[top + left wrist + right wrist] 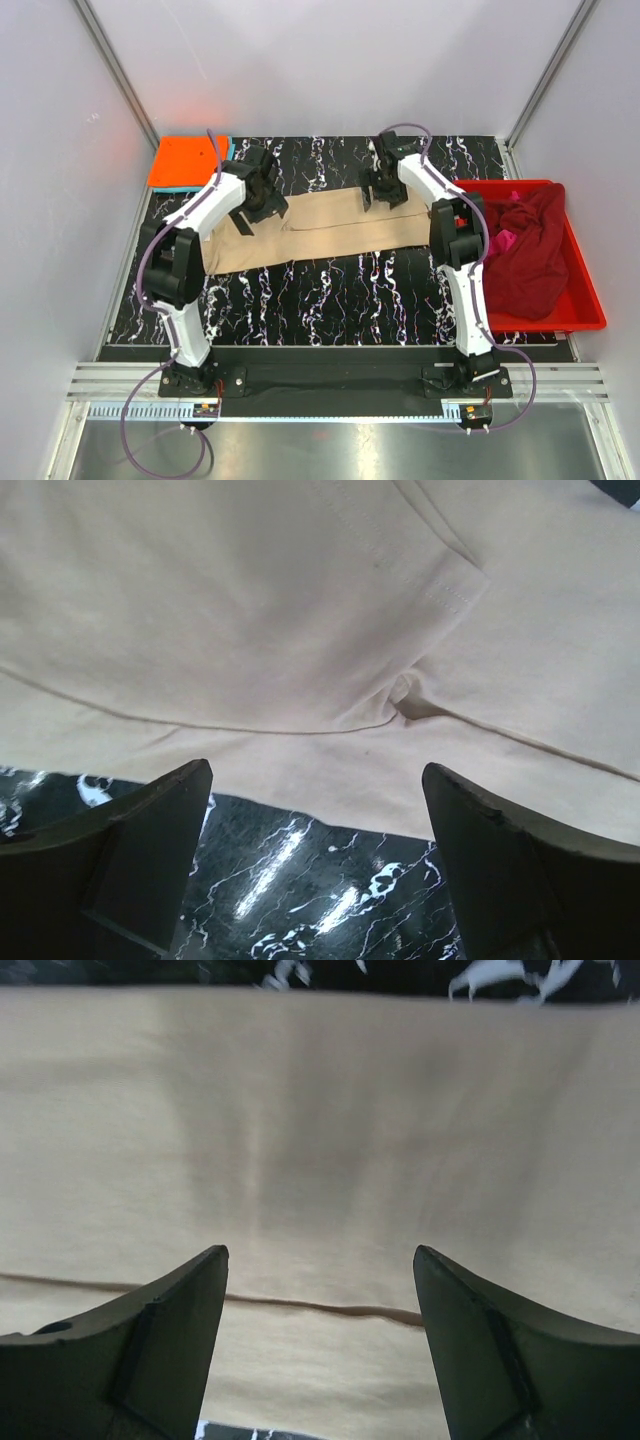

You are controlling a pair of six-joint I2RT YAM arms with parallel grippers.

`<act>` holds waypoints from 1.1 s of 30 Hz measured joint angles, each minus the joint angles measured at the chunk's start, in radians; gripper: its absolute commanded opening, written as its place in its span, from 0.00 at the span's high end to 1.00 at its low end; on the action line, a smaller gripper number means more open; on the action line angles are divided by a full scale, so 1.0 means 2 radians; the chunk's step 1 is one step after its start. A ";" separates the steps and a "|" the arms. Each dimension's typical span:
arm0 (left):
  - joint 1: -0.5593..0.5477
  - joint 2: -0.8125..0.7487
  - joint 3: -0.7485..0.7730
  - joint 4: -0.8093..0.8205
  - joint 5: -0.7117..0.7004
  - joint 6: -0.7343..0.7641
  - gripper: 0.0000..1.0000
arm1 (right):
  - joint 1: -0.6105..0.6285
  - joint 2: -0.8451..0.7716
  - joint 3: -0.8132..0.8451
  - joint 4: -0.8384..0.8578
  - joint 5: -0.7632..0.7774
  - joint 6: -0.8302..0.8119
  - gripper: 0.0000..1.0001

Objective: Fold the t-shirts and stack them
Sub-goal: Fold the tshirt

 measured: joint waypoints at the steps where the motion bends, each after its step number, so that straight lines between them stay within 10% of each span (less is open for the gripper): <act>1: 0.000 -0.007 -0.002 -0.004 -0.006 0.000 0.06 | 0.001 -0.001 -0.014 0.002 0.009 0.002 0.18; 15: 0.001 -0.006 -0.001 -0.070 -0.040 -0.006 0.04 | 0.021 -0.210 -0.371 0.066 0.044 0.078 0.17; 18: 0.001 0.014 0.005 -0.069 -0.042 -0.002 0.04 | 0.044 -0.269 -0.439 0.045 0.018 0.115 0.00; 33: -0.002 0.168 0.130 -0.091 -0.097 -0.005 0.07 | 0.064 -0.444 -0.373 0.003 0.028 0.130 0.00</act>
